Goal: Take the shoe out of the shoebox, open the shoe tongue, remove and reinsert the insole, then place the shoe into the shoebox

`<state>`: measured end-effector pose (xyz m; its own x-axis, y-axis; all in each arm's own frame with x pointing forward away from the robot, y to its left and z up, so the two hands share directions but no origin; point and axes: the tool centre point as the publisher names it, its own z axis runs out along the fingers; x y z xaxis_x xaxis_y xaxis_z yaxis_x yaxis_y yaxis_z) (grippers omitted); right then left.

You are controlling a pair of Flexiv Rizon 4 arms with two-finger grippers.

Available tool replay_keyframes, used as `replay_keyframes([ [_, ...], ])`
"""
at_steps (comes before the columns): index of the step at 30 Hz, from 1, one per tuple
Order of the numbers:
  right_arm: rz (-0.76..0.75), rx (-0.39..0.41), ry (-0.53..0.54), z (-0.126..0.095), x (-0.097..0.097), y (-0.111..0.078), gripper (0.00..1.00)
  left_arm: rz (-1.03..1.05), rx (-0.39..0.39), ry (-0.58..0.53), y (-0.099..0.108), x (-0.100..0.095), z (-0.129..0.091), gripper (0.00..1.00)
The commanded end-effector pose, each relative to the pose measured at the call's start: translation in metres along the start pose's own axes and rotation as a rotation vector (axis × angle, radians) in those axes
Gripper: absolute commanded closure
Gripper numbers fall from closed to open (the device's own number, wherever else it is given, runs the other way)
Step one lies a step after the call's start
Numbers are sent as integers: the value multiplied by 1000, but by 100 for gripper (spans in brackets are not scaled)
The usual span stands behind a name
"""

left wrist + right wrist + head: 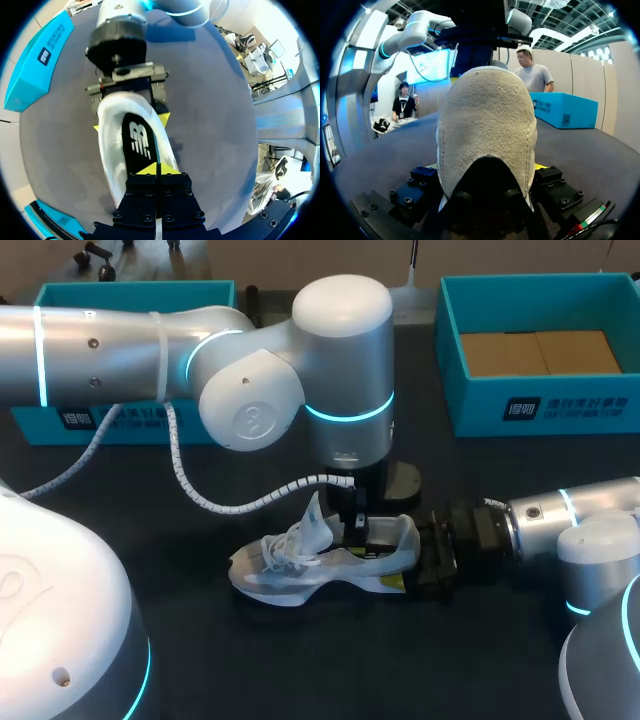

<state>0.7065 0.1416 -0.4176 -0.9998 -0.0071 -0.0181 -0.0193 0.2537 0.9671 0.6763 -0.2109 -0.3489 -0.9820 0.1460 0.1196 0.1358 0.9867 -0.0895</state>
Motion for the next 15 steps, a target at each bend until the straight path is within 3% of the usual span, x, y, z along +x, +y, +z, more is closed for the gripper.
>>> replay_keyframes([
  [1, 1, 5, -1, 2, 1, 1, 100, 0, 6, 9, 6, 0, 12, 100],
  [15, 1, 5, -1, 2, 1, 1, 100, -19, -29, 28, 23, 18, 26, 100],
])
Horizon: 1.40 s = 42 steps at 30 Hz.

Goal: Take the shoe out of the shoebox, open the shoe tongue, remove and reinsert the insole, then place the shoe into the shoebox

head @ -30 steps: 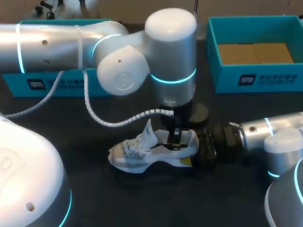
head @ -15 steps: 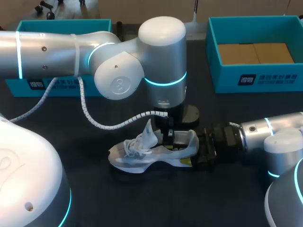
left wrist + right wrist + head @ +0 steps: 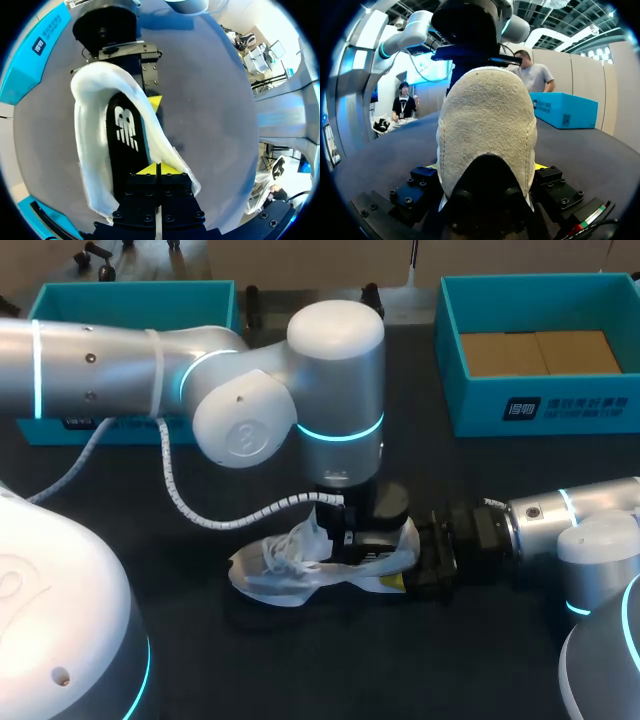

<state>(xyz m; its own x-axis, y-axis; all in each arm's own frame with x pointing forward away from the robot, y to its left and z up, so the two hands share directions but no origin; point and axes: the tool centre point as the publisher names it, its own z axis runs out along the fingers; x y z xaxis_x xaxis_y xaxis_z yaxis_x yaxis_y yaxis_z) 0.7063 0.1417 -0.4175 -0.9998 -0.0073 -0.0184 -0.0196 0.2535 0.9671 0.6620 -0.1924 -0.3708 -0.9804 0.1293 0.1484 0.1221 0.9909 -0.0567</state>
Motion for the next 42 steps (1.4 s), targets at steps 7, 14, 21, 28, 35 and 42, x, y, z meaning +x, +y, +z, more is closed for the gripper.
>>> replay_keyframes([
  [7, 1, 5, -1, 2, 1, 1, 100, -5, -4, 12, 10, 10, 9, 100],
  [14, 1, 5, -1, 2, 1, 1, 100, -25, -12, -15, 14, 11, 14, 100],
  [21, 1, 5, -1, 2, 1, 1, 100, -52, -1, -28, 9, 2, 16, 100],
  [28, 1, 5, -1, 2, 1, 1, 100, -107, -2, -67, 7, -8, 24, 100],
  [35, 1, 5, -1, 2, 1, 1, 100, -131, 0, -81, 7, -13, 32, 100],
  [42, 1, 5, -1, 2, 1, 1, 100, -129, 7, -111, 3, -15, 40, 100],
])
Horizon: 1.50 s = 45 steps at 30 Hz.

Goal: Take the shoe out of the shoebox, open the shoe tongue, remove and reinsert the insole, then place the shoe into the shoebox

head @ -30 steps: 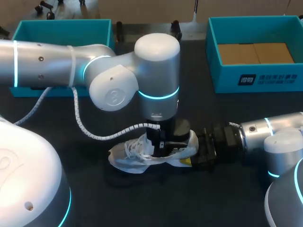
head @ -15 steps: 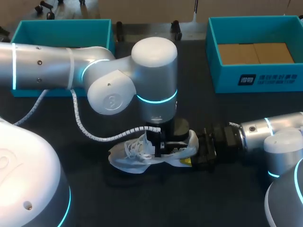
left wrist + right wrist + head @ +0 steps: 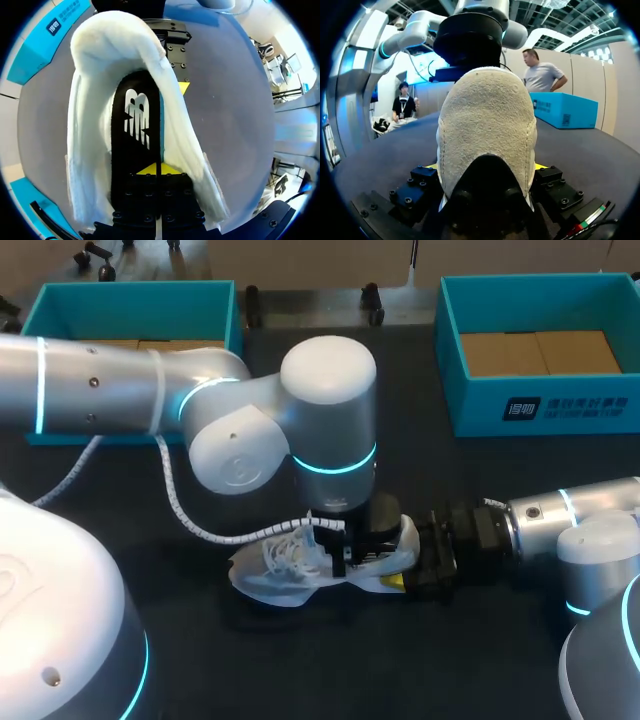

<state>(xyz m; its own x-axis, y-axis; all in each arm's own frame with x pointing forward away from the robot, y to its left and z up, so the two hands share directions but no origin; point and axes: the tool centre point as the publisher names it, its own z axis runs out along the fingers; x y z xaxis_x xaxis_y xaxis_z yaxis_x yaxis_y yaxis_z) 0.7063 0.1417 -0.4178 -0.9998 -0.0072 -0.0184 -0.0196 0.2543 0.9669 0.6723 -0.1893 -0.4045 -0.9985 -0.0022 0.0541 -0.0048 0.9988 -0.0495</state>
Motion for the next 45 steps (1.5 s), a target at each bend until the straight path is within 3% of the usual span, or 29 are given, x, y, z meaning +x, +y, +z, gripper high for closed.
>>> replay_keyframes([
  [1, 1, 4, -1, 2, 1, 1, 100, -1, 4, -11, -4, 0, 8, 100],
  [2, 1, 4, -1, 2, 1, 1, 100, -3, 8, -18, -5, -1, 9, 100],
  [4, 1, 4, -1, 2, 1, 1, 100, -5, 14, -28, -6, -1, 9, 87],
  [7, 1, 4, -1, 2, 1, 1, 100, -14, 21, -47, -6, -4, 9, 75],
  [14, 1, 4, -1, 2, 1, 1, 100, -30, 42, -86, -3, -13, 9, 63],
  [27, 1, 4, -1, 2, 1, 1, 100, -75, 54, -220, -4, -23, 8, 58],
  [35, 1, 4, -1, 2, 1, 1, 100, -106, 40, -244, -4, -36, 10, 62],
  [41, 1, 4, -1, 2, 1, 1, 100, -146, 23, -274, -3, -46, 9, 82],
  [43, 1, 4, -1, 2, 1, 1, 100, -155, 22, -274, -2, -48, 8, 97],
  [45, 1, 4, -1, 2, 1, 1, 100, -164, 26, -272, 1, -50, 6, 100],
])
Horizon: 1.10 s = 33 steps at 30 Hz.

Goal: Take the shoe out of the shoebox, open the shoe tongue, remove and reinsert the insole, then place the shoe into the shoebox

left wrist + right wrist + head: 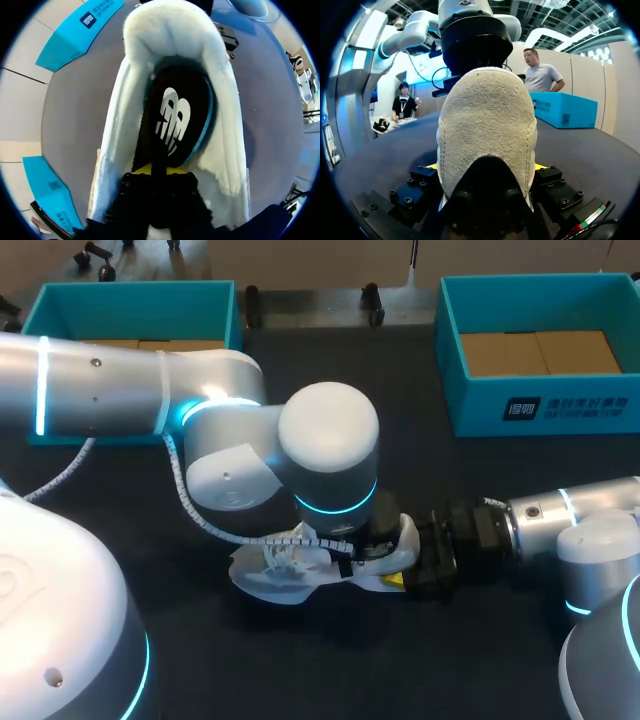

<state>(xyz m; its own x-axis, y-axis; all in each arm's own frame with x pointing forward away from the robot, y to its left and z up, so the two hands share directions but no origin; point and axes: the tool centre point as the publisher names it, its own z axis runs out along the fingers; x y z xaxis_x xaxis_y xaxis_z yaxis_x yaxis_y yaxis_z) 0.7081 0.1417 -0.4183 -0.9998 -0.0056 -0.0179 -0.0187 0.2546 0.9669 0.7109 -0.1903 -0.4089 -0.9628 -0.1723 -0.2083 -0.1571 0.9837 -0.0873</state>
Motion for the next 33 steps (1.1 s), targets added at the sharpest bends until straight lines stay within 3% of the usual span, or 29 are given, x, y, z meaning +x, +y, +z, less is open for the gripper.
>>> replay_keyframes([
  [1, 0, 4, 0, 2, 3, 1, 100, -14, 4, 7, 2, -11, 5, 100],
  [26, 0, 4, 0, 2, 3, 1, 100, 53, 263, 350, 11, -9, -47, 100],
  [33, 0, 4, 0, 2, 3, 1, 100, 49, 337, 363, 12, -6, -57, 100],
])
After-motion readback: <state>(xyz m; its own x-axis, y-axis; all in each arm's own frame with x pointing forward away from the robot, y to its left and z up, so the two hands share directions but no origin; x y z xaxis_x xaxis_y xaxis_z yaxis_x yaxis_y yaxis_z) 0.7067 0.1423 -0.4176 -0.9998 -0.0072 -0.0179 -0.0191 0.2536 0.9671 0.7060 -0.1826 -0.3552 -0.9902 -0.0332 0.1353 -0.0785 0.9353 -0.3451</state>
